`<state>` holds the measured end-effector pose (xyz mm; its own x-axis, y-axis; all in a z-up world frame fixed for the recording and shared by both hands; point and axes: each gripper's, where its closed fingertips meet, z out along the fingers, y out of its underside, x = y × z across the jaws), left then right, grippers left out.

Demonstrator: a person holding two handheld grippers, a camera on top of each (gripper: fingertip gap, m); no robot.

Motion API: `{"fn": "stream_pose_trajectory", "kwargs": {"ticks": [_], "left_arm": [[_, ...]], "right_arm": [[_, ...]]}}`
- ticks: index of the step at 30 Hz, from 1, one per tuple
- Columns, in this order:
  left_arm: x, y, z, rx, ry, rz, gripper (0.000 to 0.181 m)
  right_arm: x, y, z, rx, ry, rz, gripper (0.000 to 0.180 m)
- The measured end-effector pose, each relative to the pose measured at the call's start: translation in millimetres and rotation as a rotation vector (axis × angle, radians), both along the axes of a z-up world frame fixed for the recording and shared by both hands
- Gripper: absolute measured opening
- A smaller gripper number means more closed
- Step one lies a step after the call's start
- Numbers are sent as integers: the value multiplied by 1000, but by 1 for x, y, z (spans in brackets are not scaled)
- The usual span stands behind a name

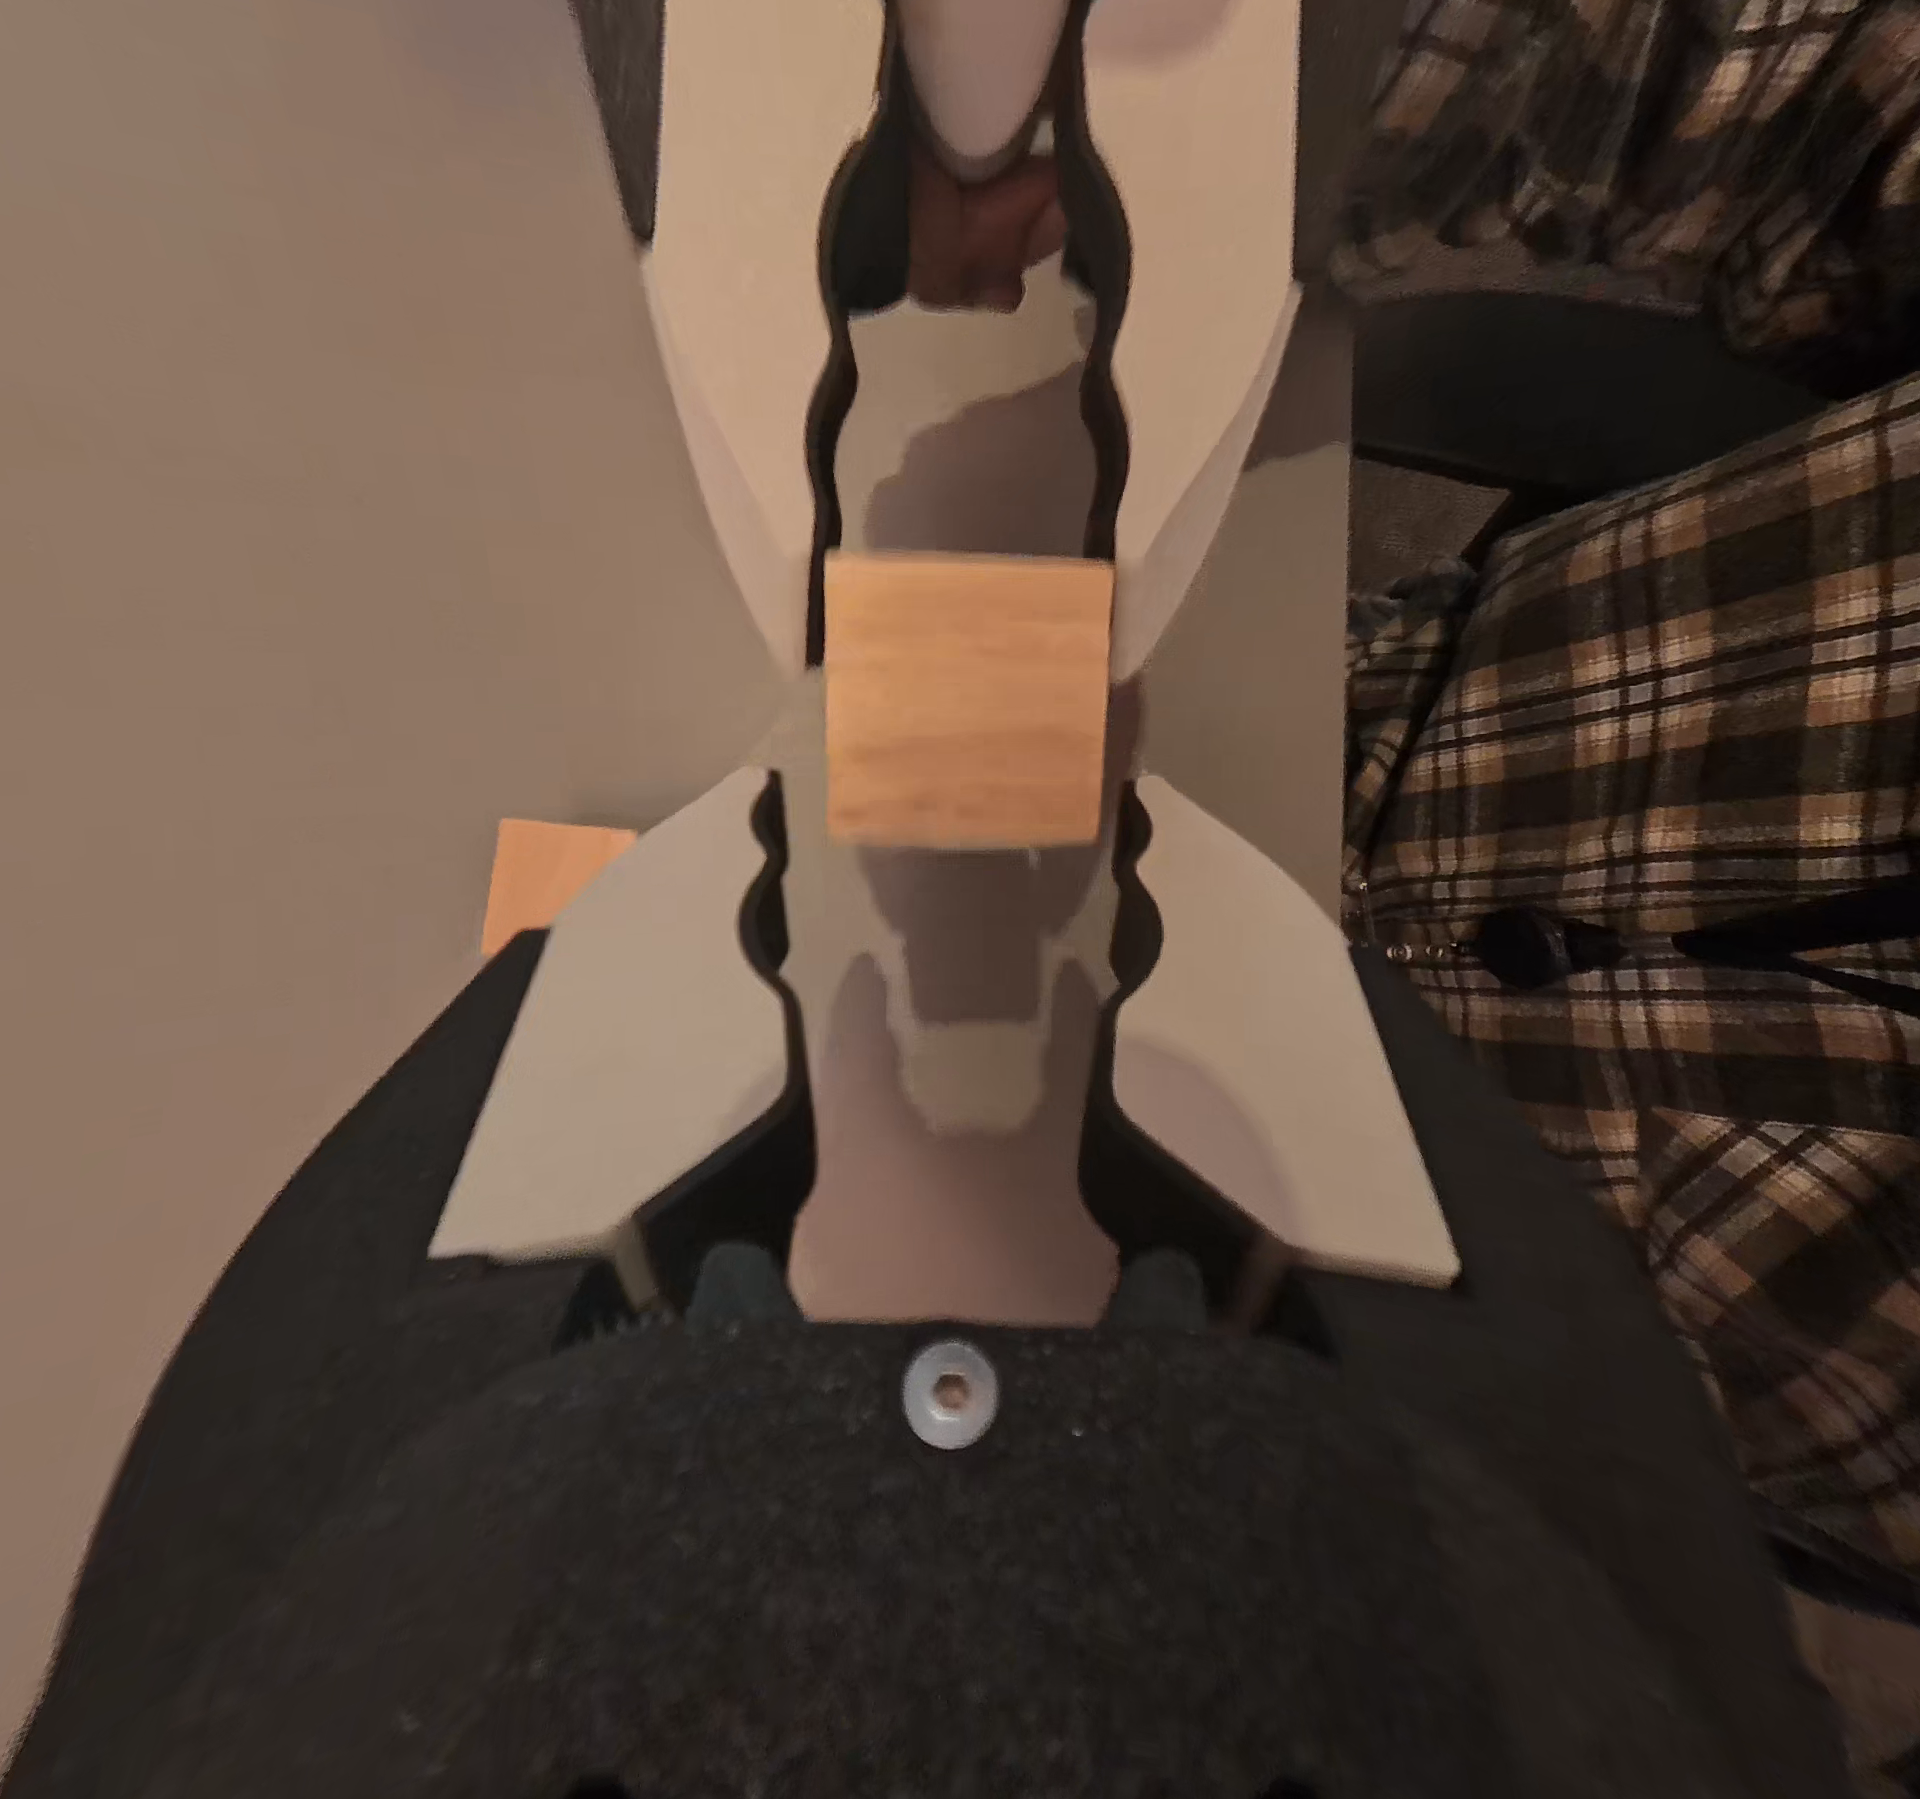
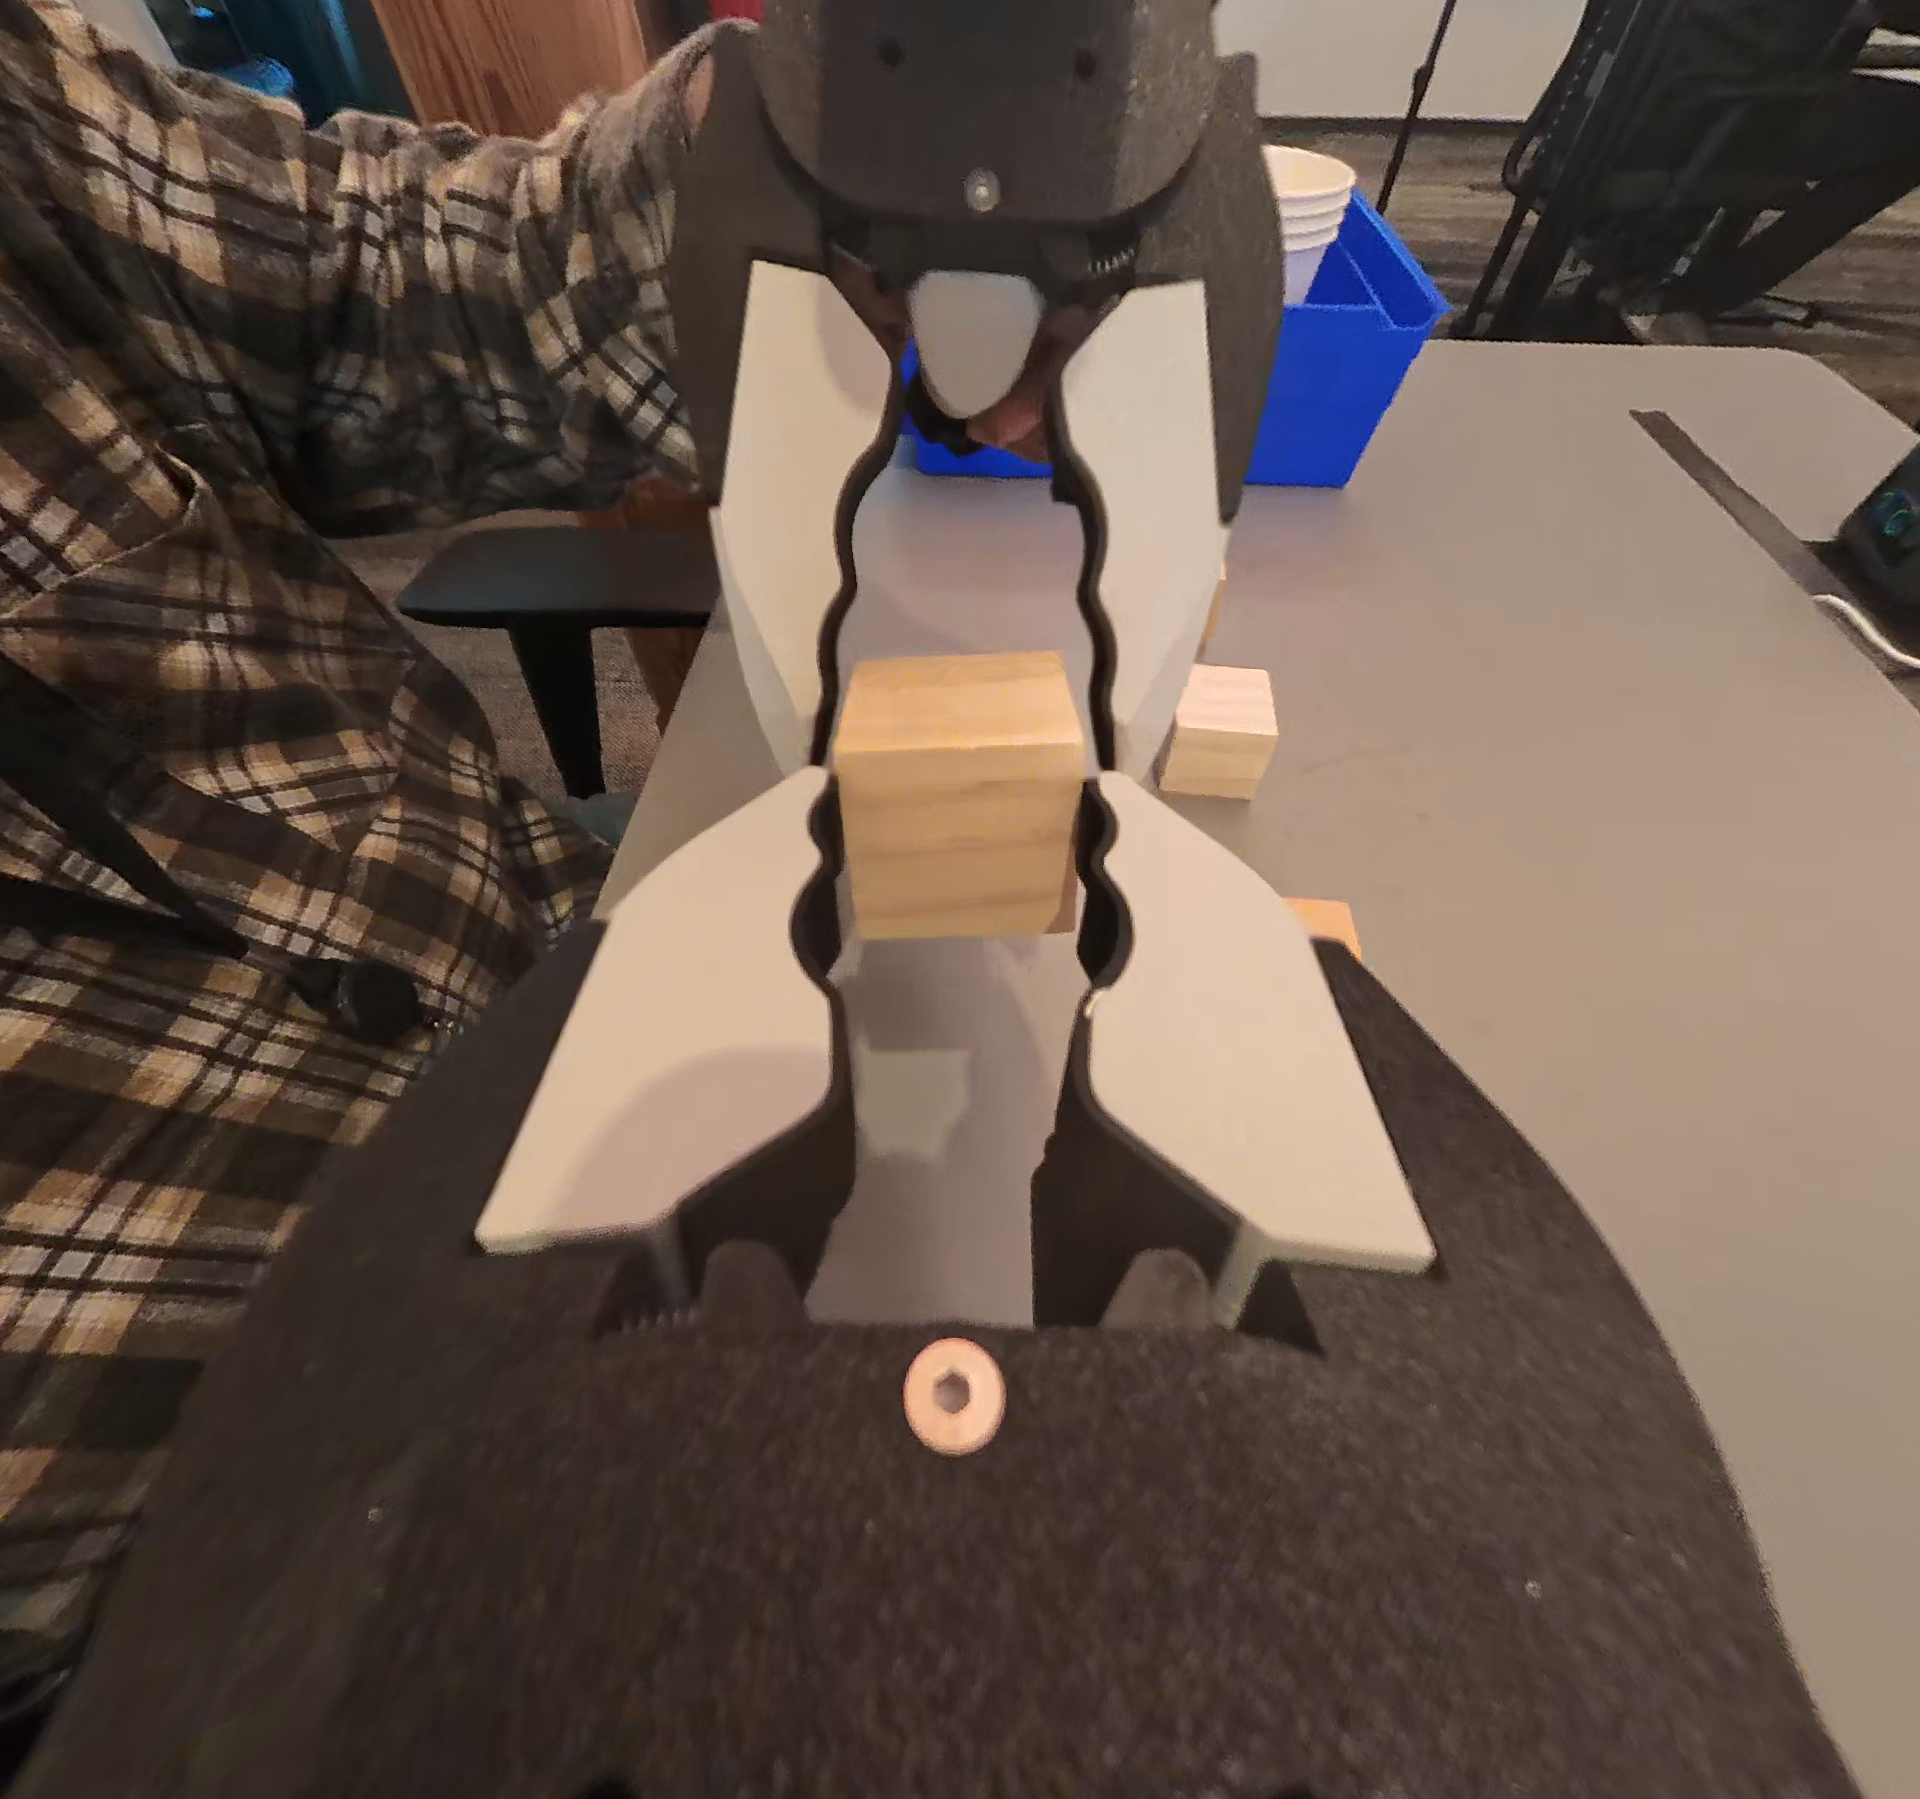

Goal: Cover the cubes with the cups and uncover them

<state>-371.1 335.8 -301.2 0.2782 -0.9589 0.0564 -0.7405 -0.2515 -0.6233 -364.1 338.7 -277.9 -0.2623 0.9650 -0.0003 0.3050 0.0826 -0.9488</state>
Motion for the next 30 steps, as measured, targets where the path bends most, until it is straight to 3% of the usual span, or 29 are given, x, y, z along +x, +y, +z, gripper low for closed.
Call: {"fn": "stream_pose_trajectory", "kwargs": {"ticks": [4,10,15,23,30], "left_arm": [[-39,17,-6,77,31,112,79],[-101,35,-20,124,-4,293,79],[-136,17,-19,161,-20,409,78],[-155,-28,-18,196,-105,503,72],[-151,-42,-28,199,-140,507,69]], "right_arm": [[22,26,-6,59,-166,-66,42],[61,70,-33,168,-618,-152,42],[72,94,-61,236,-900,-139,43],[67,110,-100,267,-1097,-93,43],[70,114,-116,271,-1167,-92,43]]}}
